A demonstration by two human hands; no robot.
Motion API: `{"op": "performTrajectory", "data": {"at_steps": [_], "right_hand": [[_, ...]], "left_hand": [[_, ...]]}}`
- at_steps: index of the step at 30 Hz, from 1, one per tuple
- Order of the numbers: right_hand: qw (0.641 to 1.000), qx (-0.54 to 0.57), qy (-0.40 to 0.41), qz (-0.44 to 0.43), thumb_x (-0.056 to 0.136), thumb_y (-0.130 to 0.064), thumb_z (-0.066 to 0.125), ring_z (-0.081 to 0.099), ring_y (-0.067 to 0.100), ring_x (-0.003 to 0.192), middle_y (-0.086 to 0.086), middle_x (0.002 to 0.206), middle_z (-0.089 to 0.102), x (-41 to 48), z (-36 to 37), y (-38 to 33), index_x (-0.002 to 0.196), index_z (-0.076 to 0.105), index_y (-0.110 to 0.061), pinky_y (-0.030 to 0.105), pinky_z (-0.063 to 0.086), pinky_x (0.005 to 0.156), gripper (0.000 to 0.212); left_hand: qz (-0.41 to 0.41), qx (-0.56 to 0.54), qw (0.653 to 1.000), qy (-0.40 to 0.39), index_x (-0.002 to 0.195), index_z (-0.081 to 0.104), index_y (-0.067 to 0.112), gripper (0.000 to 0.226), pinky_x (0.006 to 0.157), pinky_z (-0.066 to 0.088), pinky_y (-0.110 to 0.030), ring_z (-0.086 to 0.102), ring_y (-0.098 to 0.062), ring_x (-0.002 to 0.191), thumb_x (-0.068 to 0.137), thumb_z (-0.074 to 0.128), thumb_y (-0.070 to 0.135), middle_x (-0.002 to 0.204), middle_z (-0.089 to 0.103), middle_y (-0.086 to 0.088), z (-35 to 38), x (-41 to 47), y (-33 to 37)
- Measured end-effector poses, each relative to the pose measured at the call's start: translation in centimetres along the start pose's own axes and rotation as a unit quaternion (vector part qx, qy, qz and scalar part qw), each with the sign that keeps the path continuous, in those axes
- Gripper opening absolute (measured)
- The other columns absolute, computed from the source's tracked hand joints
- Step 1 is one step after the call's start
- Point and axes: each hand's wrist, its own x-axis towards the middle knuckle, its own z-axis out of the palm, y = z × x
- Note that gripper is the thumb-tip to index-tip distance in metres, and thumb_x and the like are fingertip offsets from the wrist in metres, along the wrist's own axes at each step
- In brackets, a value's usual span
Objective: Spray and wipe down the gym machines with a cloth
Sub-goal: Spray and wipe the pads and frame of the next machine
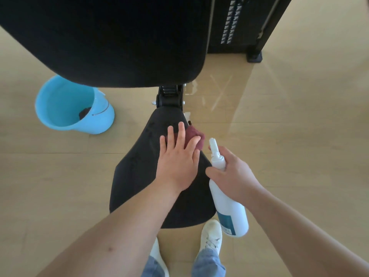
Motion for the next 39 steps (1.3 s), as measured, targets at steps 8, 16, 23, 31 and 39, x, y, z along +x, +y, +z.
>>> {"op": "performTrajectory", "data": {"at_steps": [8,16,23,31,39], "right_hand": [[1.0,-0.012,-0.028,-0.006,0.087,-0.029,0.063,0.054,0.014,0.064,-0.005,0.078,0.061,0.9,-0.4,-1.0,0.106,0.055,-0.037,0.028,0.045,0.056,0.023],[0.995,-0.068,-0.07,-0.016,0.086,-0.035,0.063,0.059,0.008,0.083,-0.014,0.101,0.06,3.4,0.0,-2.7,0.136,0.048,-0.05,0.026,0.044,0.061,0.054],[0.997,-0.058,-0.05,-0.023,0.087,-0.031,0.062,0.059,0.01,0.081,-0.011,0.093,0.062,4.5,-0.4,-4.3,0.131,0.05,-0.048,0.028,0.043,0.061,0.048],[0.999,-0.032,-0.016,0.009,0.086,-0.032,0.062,0.054,0.014,0.063,-0.005,0.074,0.057,3.4,-0.8,-3.7,0.102,0.055,-0.036,0.027,0.039,0.053,0.018],[0.999,-0.024,-0.011,0.032,0.088,-0.032,0.062,0.057,0.015,0.068,-0.003,0.08,0.061,0.6,-0.4,-1.6,0.111,0.051,-0.039,0.027,0.041,0.055,0.027]], "left_hand": [[0.01,0.032,0.999,-0.041,0.158,0.005,0.038,0.051,0.127,0.003,-0.055,-0.01,-0.034,0.158,0.108,0.008,0.048,0.172,-0.01,-0.01,0.6,-5.3,-1.2],[-0.051,0.052,0.997,-0.035,0.161,-0.011,0.035,0.059,0.126,-0.003,-0.059,-0.019,-0.039,0.155,0.105,0.003,0.047,0.168,-0.022,-0.018,-2.1,4.3,-3.0],[-0.067,0.021,0.997,-0.026,0.161,0.004,0.036,0.055,0.125,0.002,-0.061,-0.011,-0.043,0.156,0.108,0.014,0.047,0.168,-0.015,-0.022,-2.8,7.9,-4.5],[-0.018,0.026,0.999,-0.029,0.152,0.017,0.036,0.045,0.126,-0.003,-0.06,-0.016,-0.041,0.156,0.109,0.02,0.046,0.17,-0.012,-0.013,-1.3,1.0,-4.8],[0.051,0.034,0.996,-0.067,0.148,0.021,0.039,0.04,0.125,-0.005,-0.061,-0.017,-0.042,0.155,0.108,0.02,0.047,0.171,-0.012,-0.012,-0.3,-5.6,-2.5]]}}
